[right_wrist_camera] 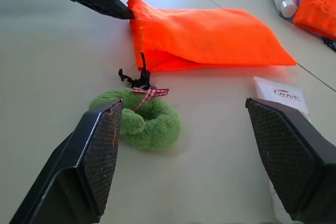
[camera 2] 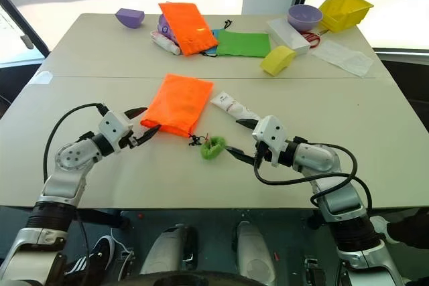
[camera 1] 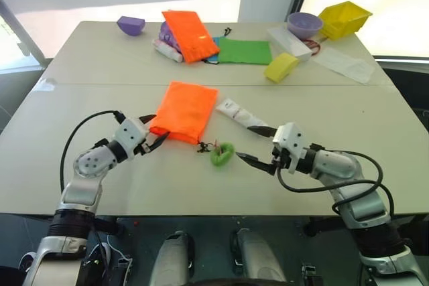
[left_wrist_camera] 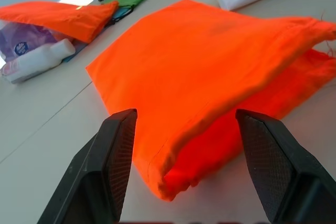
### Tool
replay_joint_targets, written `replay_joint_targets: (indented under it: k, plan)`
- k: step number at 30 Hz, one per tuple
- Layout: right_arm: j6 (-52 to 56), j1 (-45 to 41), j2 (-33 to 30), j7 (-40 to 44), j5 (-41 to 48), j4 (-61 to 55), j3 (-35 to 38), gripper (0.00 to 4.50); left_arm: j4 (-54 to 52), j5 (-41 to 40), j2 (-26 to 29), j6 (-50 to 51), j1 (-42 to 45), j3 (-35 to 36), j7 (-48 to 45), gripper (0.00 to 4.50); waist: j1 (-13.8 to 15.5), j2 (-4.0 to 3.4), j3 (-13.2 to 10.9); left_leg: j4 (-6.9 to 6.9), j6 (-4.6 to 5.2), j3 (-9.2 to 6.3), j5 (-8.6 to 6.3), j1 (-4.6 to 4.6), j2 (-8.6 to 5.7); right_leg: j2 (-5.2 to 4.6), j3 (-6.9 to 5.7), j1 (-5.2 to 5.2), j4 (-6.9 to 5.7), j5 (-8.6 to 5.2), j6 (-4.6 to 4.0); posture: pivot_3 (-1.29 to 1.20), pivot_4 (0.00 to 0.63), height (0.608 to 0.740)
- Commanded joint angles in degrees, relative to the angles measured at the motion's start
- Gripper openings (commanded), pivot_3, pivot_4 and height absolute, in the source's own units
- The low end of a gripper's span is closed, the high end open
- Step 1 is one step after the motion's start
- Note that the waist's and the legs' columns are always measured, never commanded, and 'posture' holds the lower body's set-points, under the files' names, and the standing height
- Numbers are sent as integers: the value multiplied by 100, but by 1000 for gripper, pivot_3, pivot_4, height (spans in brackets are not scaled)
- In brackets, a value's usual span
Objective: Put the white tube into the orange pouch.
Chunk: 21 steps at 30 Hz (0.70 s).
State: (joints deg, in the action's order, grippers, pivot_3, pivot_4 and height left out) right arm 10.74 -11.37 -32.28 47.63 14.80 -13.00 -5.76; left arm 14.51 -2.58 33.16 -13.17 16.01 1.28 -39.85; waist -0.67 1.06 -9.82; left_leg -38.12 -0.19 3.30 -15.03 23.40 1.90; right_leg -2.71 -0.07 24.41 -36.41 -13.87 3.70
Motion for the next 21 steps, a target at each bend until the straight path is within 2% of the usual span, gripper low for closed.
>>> replay_joint_targets:
  k: [1, 8, 12, 15, 19, 20, 21]
  plan:
    - [-96, -87, 31, -21, 31, -98, 104, 3884, 67, 193, 108, -249, 71, 82, 213, 3225, 3, 0, 0, 0, 0, 0, 0, 0, 0, 0, 0, 0, -1, -1, -2, 0, 150, 740]
    - [-97, -253, 155, -90, -13, -36, 27, 3884, 718, 652, -415, -241, 555, -166, 989, 3225, 35, 2, 1, -6, 0, 7, 0, 1, -6, 0, -2, -6, 2, 8, 15, 0, 150, 740]
    - [-92, -220, 173, -124, -52, -76, 42, 3884, 800, 718, -406, -107, 567, -220, 1004, 3225, -7, 2, 1, -6, 1, 13, 0, 2, -4, 7, 0, -6, 5, 16, 33, 0, 150, 740]
    - [-115, -208, 154, -130, -82, -50, 74, 3947, 832, 855, -271, -103, 535, -256, 1051, 2359, -8, 2, 1, -2, 1, 11, 0, -1, 1, 9, 0, -4, 2, 17, 34, 0, 150, 740]
    - [-175, -230, 151, -168, -169, 25, 94, 3947, 592, 659, -260, 0, 462, -246, 845, 306, 3, 2, 1, -2, 1, 8, 0, -4, 2, 7, -2, -5, -1, 17, 32, 0, 150, 740]
    - [-186, -238, 157, -175, -183, 37, 91, 3947, 509, 590, -258, 48, 436, -249, 766, 52, 6, 2, 1, -2, 1, 10, 0, -3, 0, 7, -1, -5, -1, 16, 32, 0, 150, 740]
    - [-198, -251, 176, -200, -197, 59, 98, 3947, 423, 550, -252, 122, 415, -243, 729, 52, 6, 2, 1, -3, 1, 10, 0, -3, -2, 6, -1, -6, -1, 16, 31, 0, 150, 740]
